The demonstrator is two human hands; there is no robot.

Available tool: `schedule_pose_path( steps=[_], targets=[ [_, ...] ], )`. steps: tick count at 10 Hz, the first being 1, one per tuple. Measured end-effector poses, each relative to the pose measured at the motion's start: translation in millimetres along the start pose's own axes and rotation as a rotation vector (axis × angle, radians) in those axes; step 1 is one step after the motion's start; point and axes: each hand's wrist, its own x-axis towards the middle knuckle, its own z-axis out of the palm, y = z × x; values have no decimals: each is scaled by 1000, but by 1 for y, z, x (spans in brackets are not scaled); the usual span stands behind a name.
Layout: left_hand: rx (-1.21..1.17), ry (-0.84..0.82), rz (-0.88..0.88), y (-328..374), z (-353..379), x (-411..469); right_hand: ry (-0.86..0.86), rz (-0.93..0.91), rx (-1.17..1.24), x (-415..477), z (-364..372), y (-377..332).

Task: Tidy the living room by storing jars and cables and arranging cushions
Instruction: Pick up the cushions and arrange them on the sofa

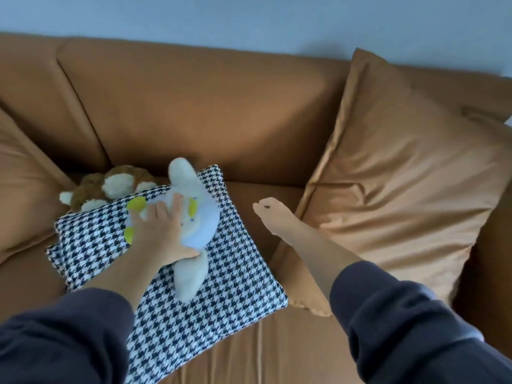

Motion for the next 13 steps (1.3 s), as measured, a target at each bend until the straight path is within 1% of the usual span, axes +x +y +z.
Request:
schedule_pose_path(
  steps=[1,2,3,4,5,6,7,8,9,10,11,12,13],
  targets=[
    [-69,22,-1,25,-9,1,129,-9,-193,-6,-37,20],
    [-158,301,134,64,-36,3,367,77,-221,-13,-82,35],
    [-410,276,236,125,-61,6,509,152,-176,-19,-130,72],
    [-642,-21,248,201,-76,11,616,293,-139,-28,-172,118],
    [-849,-183,170,255,-75,25,632,457,-80,-37,-206,172],
    [-1055,-203,30,286,-73,46,623,614,37,-39,-233,231],
    [-1190,-213,-101,296,-68,67,658,732,206,-38,-255,277],
    [-1205,-104,-134,310,-66,80,640,702,486,-43,-258,321],
    [-1153,67,-60,332,-74,77,603,604,512,-45,-260,352],
    [-1118,254,-18,355,-91,68,595,559,489,-44,-269,365],
    [-1059,422,48,372,-119,62,651,595,456,-49,-273,371],
    [-939,553,148,381,-167,65,690,630,472,-52,-268,359],
    [-722,661,224,379,-222,77,622,660,566,-43,-252,338]
  ],
)
